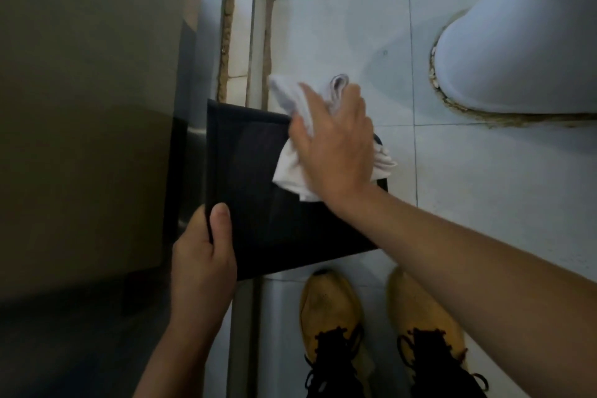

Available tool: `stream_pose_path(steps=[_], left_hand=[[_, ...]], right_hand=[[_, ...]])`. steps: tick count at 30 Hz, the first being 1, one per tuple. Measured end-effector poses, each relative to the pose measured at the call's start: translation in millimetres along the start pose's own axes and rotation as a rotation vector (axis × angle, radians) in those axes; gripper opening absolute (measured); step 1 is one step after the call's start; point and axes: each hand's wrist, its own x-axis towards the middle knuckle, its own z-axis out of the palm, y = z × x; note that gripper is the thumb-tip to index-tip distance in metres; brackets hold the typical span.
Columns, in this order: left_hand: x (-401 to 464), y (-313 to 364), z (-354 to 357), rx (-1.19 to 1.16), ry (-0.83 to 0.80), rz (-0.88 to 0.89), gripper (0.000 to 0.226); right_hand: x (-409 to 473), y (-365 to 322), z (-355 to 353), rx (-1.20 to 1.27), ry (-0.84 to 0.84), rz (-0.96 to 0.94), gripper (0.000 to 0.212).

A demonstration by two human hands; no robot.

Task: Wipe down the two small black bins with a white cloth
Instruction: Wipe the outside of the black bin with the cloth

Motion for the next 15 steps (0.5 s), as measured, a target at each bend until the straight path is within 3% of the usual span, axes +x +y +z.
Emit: stream_pose_path(steps=[6, 9, 11, 15], left_hand=[[-3, 4, 0, -0.064, -0.039, -0.054, 0.036], [-4, 5, 0, -0.056, -0.035, -0.051, 0.036], [-3, 4, 0, -0.052, -0.03, -0.053, 0.036], [-1, 0, 2, -0.01, 0.017, -0.019, 0.035]], right_hand=[[36, 49, 11, 0.07, -0.059, 0.215, 0.043], [35, 72, 2, 0.126, 0.0, 0.31, 0.05], [11, 66, -14, 0.196, 0.049, 0.227, 0.048], [-75, 13, -35, 0.244, -0.037, -0.132, 0.051]])
